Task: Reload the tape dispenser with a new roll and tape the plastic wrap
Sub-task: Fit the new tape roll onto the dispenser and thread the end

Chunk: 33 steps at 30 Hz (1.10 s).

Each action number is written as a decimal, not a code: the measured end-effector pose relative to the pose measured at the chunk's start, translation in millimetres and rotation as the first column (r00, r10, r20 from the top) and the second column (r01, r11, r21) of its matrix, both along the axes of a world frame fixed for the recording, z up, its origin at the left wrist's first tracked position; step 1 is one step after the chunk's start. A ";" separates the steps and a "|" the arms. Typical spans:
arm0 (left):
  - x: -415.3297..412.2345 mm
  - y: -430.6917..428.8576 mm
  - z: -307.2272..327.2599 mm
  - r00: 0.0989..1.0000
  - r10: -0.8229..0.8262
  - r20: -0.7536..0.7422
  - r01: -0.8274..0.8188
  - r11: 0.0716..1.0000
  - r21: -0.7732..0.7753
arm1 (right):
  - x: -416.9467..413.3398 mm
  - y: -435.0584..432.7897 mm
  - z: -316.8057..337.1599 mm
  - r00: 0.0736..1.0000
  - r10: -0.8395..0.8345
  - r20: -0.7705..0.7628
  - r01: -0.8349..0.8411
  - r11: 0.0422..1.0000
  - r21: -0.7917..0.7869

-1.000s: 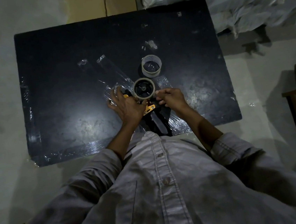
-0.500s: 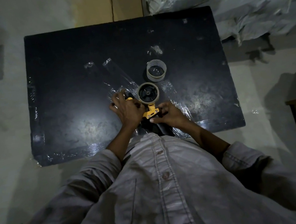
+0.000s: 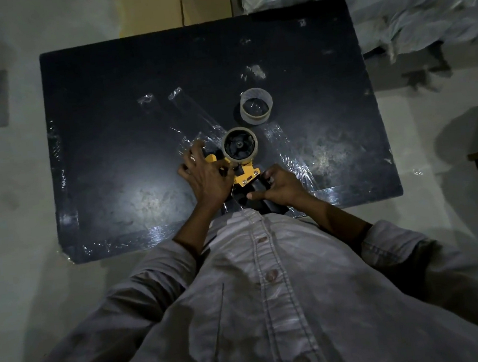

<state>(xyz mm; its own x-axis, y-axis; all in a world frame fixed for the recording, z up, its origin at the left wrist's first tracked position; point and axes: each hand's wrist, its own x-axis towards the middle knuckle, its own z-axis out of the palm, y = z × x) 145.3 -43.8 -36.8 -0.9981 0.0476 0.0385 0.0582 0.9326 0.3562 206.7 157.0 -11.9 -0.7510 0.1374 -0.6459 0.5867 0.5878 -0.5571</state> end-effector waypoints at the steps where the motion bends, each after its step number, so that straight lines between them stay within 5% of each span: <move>1: 0.8 0.3 1.3 1.000 -0.002 0.002 0.002 1.000 -0.002 | 0.1 0.5 -1.1 1.000 -0.009 -0.013 0.009 1.000 -0.001; 33: -1.1 -9.9 -3.3 0.995 -0.103 0.014 0.103 0.994 -0.022 | 3.3 5.7 -15.3 0.989 -0.126 -0.076 0.120 0.990 -0.075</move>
<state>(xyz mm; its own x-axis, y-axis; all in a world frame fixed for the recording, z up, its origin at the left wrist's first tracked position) 144.2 -53.7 -40.1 -0.9882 0.1511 0.0232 0.1501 0.9296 0.3366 210.0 162.7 -27.3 -0.7810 0.1882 -0.5955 0.6038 0.4715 -0.6427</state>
